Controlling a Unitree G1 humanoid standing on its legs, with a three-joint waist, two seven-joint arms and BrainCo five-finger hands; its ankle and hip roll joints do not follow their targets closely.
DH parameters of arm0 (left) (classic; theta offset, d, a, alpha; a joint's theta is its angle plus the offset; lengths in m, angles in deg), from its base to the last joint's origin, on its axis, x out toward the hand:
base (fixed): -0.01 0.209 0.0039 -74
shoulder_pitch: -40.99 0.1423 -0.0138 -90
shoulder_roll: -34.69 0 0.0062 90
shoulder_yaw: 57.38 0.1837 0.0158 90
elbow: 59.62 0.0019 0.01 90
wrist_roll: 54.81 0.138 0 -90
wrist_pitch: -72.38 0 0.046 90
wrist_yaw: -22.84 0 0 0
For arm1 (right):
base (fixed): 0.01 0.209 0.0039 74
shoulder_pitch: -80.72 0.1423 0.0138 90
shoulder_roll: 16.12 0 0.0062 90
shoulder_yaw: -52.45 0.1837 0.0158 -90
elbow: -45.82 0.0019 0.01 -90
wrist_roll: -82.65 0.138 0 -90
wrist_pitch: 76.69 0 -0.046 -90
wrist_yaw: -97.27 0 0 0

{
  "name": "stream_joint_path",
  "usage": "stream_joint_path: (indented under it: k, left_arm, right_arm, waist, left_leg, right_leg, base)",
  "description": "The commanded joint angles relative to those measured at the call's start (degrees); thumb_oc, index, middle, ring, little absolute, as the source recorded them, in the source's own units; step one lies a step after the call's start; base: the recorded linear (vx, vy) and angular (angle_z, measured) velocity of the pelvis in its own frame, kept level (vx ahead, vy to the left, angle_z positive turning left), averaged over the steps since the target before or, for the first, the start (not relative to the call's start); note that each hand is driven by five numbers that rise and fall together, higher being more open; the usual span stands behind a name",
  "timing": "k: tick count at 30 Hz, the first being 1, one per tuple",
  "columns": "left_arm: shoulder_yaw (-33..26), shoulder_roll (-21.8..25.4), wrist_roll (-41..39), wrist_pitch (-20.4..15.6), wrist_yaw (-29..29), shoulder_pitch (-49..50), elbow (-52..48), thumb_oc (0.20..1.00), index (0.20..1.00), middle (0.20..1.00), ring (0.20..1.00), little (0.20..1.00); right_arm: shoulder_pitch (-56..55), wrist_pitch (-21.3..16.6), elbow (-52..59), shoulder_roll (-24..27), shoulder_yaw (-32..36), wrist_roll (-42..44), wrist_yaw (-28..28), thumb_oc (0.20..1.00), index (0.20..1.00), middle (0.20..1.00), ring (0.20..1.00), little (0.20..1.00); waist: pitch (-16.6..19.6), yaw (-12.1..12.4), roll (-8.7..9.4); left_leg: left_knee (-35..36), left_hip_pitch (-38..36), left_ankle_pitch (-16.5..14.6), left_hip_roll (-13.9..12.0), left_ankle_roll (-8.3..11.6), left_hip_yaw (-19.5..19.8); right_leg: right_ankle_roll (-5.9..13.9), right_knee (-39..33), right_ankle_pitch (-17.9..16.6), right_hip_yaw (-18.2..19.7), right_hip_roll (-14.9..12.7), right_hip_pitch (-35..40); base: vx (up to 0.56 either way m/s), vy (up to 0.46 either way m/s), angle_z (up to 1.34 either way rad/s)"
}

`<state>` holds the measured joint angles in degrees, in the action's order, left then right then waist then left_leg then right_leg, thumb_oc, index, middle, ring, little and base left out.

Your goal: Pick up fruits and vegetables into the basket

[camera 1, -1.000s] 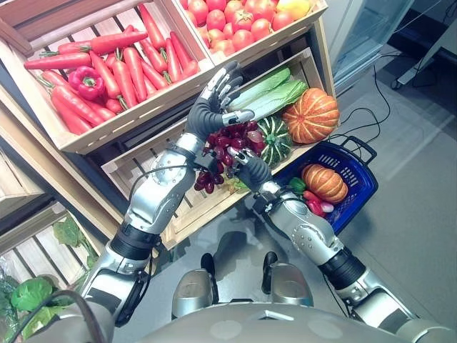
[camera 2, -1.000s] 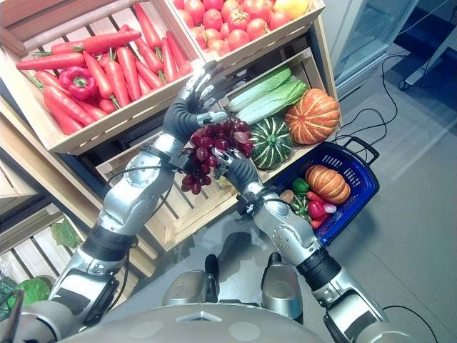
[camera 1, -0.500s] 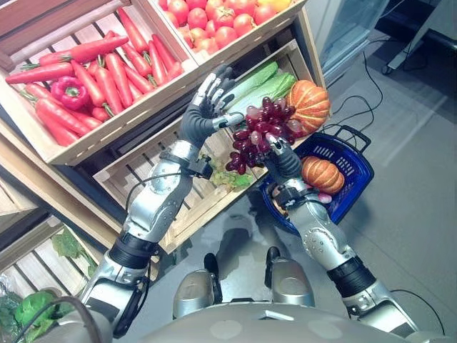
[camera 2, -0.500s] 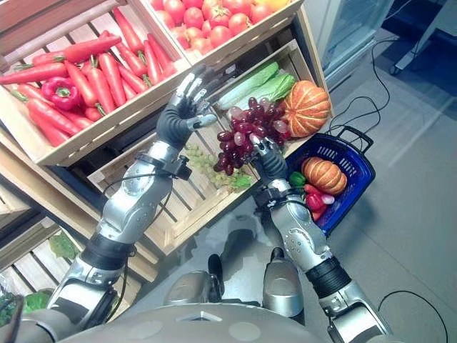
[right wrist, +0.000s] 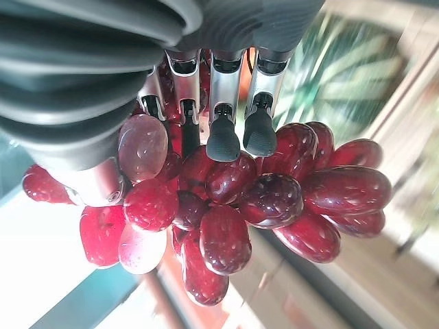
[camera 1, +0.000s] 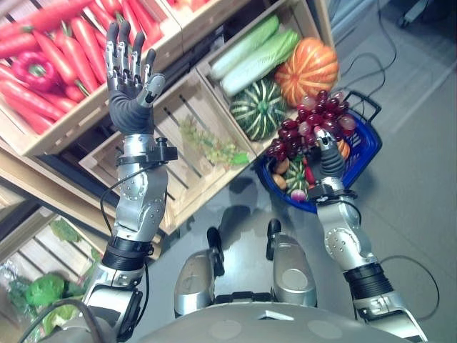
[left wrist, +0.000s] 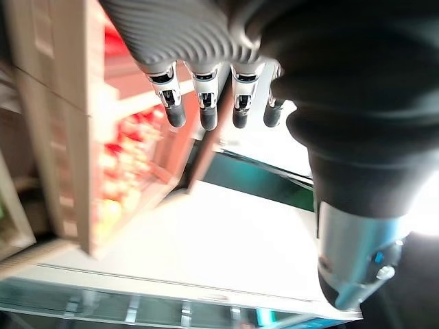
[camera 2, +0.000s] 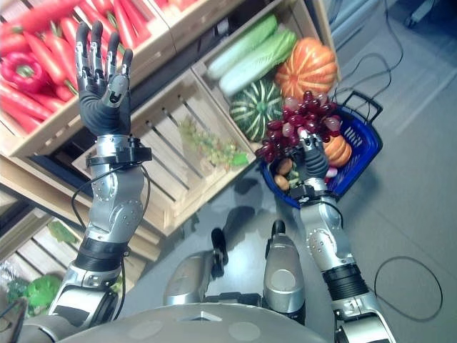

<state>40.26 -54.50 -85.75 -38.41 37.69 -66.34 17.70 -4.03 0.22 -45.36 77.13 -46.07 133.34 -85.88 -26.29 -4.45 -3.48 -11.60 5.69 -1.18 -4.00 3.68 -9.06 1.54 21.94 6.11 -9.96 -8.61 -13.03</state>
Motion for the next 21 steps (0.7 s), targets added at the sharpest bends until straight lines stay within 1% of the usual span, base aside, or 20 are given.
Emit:
stream_joint_path:
  k: [1,4,6,7,10,11,13,14,15,16,19,20,21]
  left_arm:
    - [-1.1,3.0,5.2,-5.0,-0.8,1.1,-3.8,1.0,1.0,1.0,1.0,1.0]
    - [-1.1,4.0,4.7,-4.3,-1.8,1.0,-2.2,1.0,1.0,1.0,1.0,1.0]
    - [-0.7,4.4,4.6,-3.4,-1.9,0.7,-0.5,1.0,1.0,1.0,1.0,1.0]
    - [-0.3,4.8,4.9,-3.3,-1.3,0.3,0.7,1.0,1.0,1.0,1.0,1.0]
    - [0.0,5.1,4.1,-3.1,-0.5,-0.5,2.7,1.0,1.0,1.0,1.0,1.0]
    - [0.0,5.4,3.4,-3.0,0.3,-0.9,4.0,1.0,1.0,1.0,1.0,1.0]
    - [-0.2,5.7,3.2,-2.5,1.2,-1.5,5.1,1.0,1.0,1.0,1.0,1.0]
    - [-0.2,6.1,2.7,-2.3,1.7,-1.7,5.7,1.0,1.0,1.0,1.0,1.0]
    - [-0.2,6.1,2.7,-2.3,1.8,-1.9,5.9,1.0,1.0,1.0,1.0,1.0]
    - [-0.1,6.5,2.1,-1.6,2.6,-2.5,6.9,1.0,1.0,1.0,1.0,1.0]
    - [-0.3,7.2,1.9,-0.7,3.8,-3.9,8.0,1.0,1.0,1.0,1.0,1.0]
    - [-0.3,7.2,2.0,-0.6,3.8,-4.1,8.1,1.0,1.0,1.0,1.0,1.0]
    - [-0.2,7.7,2.1,-0.2,4.3,-4.7,8.6,1.0,1.0,1.0,1.0,1.0]
  right_arm:
    - [2.8,-5.6,3.3,-1.8,2.8,2.7,5.0,0.2,0.2,0.2,0.2,0.2]
    - [4.1,-7.1,-1.0,-1.9,4.7,6.1,6.6,0.2,0.2,0.2,0.2,0.2]
    - [5.2,-7.9,-4.0,-1.8,5.7,9.1,7.3,0.2,0.2,0.2,0.2,0.2]
    - [6.3,-8.0,-5.7,-1.5,6.6,10.9,7.5,0.2,0.2,0.2,0.2,0.2]
    - [8.1,-7.9,-8.8,-0.9,7.7,13.5,7.7,0.2,0.2,0.2,0.2,0.2]
    - [9.1,-7.6,-11.1,-0.6,8.6,15.4,8.3,0.2,0.2,0.2,0.2,0.2]
    - [10.5,-7.2,-13.2,0.1,9.5,17.5,8.3,0.2,0.2,0.2,0.2,0.2]
    - [11.2,-6.6,-14.4,0.5,9.9,18.4,8.4,0.2,0.2,0.2,0.2,0.2]
    - [11.5,-6.5,-14.8,0.7,10.0,18.7,8.5,0.2,0.2,0.2,0.2,0.2]
    - [13.0,-5.2,-16.7,1.3,10.5,20.0,8.3,0.2,0.2,0.2,0.2,0.2]
    - [16.2,-3.2,-20.0,3.3,11.8,22.2,8.0,0.2,0.2,0.2,0.2,0.2]
    - [16.5,-3.1,-20.4,3.5,11.9,22.6,8.2,0.2,0.2,0.2,0.2,0.2]
    - [18.0,-2.0,-21.8,4.7,12.7,24.2,8.2,0.2,0.2,0.2,0.2,0.2]
  waist:
    - [-1.4,-0.7,1.59]
    - [-3.5,-0.2,1.27]
    - [-3.5,0.1,0.9]
    - [-3.5,0.2,0.48]
    - [-3.5,0.4,-0.26]
    - [-3.5,0.5,-0.89]
    - [-3.5,0.7,-1.37]
    - [-3.5,0.7,-1.64]
    - [-3.5,0.8,-1.68]
    - [-3.5,0.9,-2.08]
    - [-3.5,1.3,-2.77]
    - [-3.5,1.3,-2.82]
    - [-3.5,1.6,-3.11]
  left_leg:
    - [-7.3,3.9,-3.7,-0.5,-1.43,-1.4]
    - [-8.9,7.5,-3.3,-0.4,-1.63,-1.4]
    - [-9.7,10.7,-3.0,-0.1,-1.76,-1.3]
    - [-10.0,12.6,-2.8,0.1,-1.83,-1.2]
    - [-10.8,15.6,-2.4,0.5,-1.86,-1.1]
    - [-11.3,17.8,-2.3,0.7,-1.89,-1.1]
    - [-12.2,20.0,-2.3,0.8,-1.91,-1.1]
    - [-12.8,20.6,-3.6,1.1,-1.5,-0.6]
    - [-13.1,21.1,-3.6,1.1,-1.52,-0.6]
    - [-13.6,23.0,-3.6,1.1,-1.46,-0.7]
    - [-14.5,26.9,-3.3,1.0,-1.44,-1.0]
    - [-14.7,27.3,-3.4,0.9,-1.44,-1.0]
    - [-15.0,29.1,-3.3,1.0,-1.44,-1.1]
  right_leg:
    - [2.5,3.5,1.6,0.3,-1.6,-1.0]
    - [2.06,6.3,1.9,-0.3,-1.4,-4.7]
    - [1.78,7.8,2.0,-0.7,-1.3,-7.9]
    - [1.69,9.0,2.3,-0.8,-1.2,-10.1]
    - [1.41,10.7,2.6,-0.9,-1.2,-13.3]
    - [1.22,11.8,2.8,-0.9,-1.3,-15.6]
    - [1.1,12.8,3.0,-0.7,-1.4,-17.8]
    - [1.52,13.7,4.4,-0.1,-1.4,-18.5]
    - [1.51,14.0,4.4,0.0,-1.4,-19.0]
    - [1.51,14.7,4.5,0.0,-1.6,-20.9]
    - [1.5,15.9,4.4,0.3,-1.8,-24.8]
    - [1.5,16.1,4.5,0.3,-1.8,-25.2]
    - [1.54,16.5,4.4,0.3,-1.8,-26.9]
  base:
    - [-0.2,-0.116,0.06]
    - [-0.15,-0.112,0.09]
    - [-0.13,-0.119,0.1]
    - [-0.1,-0.083,0.05]
    - [-0.08,-0.061,0.03]
    - [-0.07,-0.055,0.02]
    - [-0.03,-0.069,0.05]
    - [0.03,-0.048,0.03]
    - [0.01,-0.073,0.03]
    - [-0.06,-0.068,0.04]
    - [-0.06,-0.073,0.03]
    - [-0.07,-0.105,0.01]
    - [-0.05,-0.091,0.02]
